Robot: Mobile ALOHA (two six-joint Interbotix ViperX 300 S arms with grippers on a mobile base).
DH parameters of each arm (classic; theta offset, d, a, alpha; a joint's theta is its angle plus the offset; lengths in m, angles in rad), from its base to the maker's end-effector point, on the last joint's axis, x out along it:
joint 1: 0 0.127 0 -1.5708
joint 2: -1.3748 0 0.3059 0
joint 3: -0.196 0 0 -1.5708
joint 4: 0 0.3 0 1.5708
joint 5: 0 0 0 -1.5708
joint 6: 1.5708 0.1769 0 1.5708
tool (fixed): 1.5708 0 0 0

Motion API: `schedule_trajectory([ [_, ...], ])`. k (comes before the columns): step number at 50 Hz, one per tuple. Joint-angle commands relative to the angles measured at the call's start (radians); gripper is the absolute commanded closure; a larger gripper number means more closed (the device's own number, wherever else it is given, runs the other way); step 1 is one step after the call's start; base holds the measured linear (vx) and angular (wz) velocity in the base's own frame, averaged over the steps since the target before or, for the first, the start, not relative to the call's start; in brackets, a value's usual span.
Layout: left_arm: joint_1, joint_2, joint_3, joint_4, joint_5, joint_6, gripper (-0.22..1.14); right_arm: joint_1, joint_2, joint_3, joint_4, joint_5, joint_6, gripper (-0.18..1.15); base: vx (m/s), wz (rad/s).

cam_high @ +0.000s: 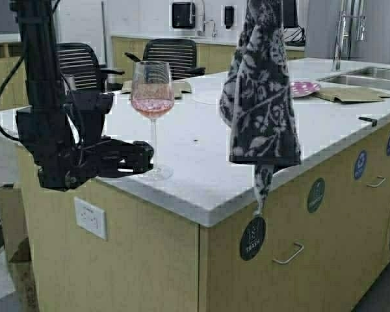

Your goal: Get the cloth and wipe up the spill under the wine glass

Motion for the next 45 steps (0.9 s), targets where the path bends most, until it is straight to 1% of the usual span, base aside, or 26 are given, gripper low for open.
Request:
schedule_trajectory([
  [1, -0.003, 0.005, -0.048, 0.012, -0.011, 0.002, -0.04, 0.0, 0.011, -0.018, 0.0, -0.015, 0.0, 0.9, 0.02, 0.01],
  [8, -0.003, 0.023, -0.087, 0.034, -0.011, 0.0, -0.04, 0.002, 0.028, -0.021, 0.0, -0.015, 0.0, 0.9, 0.02, 0.01],
  [37, -0.008, 0.091, -0.322, 0.041, 0.074, -0.009, -0.04, 0.002, 0.029, -0.023, 0.0, -0.015, 0.0, 0.9, 0.02, 0.01],
  [42, -0.008, 0.092, -0.344, 0.043, 0.089, -0.009, -0.02, 0.002, 0.029, -0.023, 0.0, -0.015, 0.0, 0.9, 0.03, 0.01],
  [45, -0.008, 0.091, -0.347, 0.046, 0.098, -0.009, 0.02, 0.0, 0.029, -0.02, 0.0, -0.015, 0.0, 0.9, 0.04, 0.01],
])
